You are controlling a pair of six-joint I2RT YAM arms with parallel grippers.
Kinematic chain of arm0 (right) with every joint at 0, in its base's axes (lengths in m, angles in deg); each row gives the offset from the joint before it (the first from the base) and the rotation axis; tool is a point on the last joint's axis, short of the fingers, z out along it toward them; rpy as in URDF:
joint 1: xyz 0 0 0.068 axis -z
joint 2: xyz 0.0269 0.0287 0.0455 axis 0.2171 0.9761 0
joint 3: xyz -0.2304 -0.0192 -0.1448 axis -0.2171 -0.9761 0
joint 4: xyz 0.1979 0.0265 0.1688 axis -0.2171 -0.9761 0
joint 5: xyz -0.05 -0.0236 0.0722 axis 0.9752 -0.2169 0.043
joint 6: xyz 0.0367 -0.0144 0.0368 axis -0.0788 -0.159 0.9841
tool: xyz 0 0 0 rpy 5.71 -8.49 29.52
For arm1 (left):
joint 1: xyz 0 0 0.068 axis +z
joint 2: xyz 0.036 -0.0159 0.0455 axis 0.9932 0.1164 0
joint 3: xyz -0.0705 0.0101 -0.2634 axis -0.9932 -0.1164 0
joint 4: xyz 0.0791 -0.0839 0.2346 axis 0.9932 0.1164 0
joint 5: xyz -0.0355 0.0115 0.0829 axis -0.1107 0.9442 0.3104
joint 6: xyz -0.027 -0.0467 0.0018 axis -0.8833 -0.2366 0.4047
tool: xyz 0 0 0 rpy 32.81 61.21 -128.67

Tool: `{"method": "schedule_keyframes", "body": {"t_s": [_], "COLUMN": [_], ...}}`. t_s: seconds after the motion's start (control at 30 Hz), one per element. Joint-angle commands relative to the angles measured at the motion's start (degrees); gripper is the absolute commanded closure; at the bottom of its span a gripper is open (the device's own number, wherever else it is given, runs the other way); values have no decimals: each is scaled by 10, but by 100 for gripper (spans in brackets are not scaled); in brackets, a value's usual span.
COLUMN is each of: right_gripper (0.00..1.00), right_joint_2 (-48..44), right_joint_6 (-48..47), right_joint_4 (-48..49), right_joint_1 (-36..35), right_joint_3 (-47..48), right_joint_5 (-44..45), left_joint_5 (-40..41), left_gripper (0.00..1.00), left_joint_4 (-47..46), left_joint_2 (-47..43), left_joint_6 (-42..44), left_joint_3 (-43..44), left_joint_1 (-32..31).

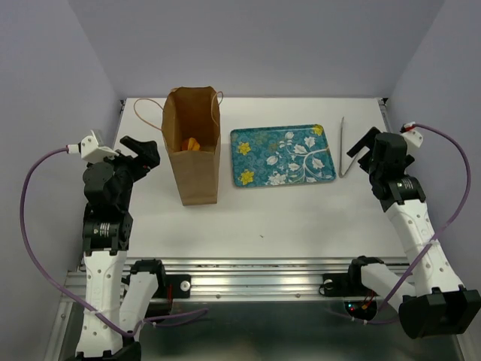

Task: Take the fake bread out of the paper bag
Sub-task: Adjust the paper bag at the center of the board.

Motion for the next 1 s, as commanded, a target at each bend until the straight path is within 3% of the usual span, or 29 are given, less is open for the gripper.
{"method": "schedule_keyframes", "body": {"t_s": [0.0,0.33,0.73,0.97], "right_gripper": [0,0,0,0], "right_joint_2": [-9,-17,-6,10], "right_joint_6": [-18,-93,-108,-116], "right_joint_4": [34,105,106,106], "right_joint_1": [4,4,4,4], "right_joint_3": [24,-5,3,5], "right_joint_5": [-12,-136,-144,-137], "left_joint_5": [-8,-59,-94,-155], "left_gripper": [1,1,1,1], "left_joint_4": [-51,-78,-99,-116], "left_joint_2": [-2,71,207,304], "left_joint_6": [-2,12,33,84], "left_joint_3": [-11,32,89,139], "left_joint_1": [-1,0,0,0]}}
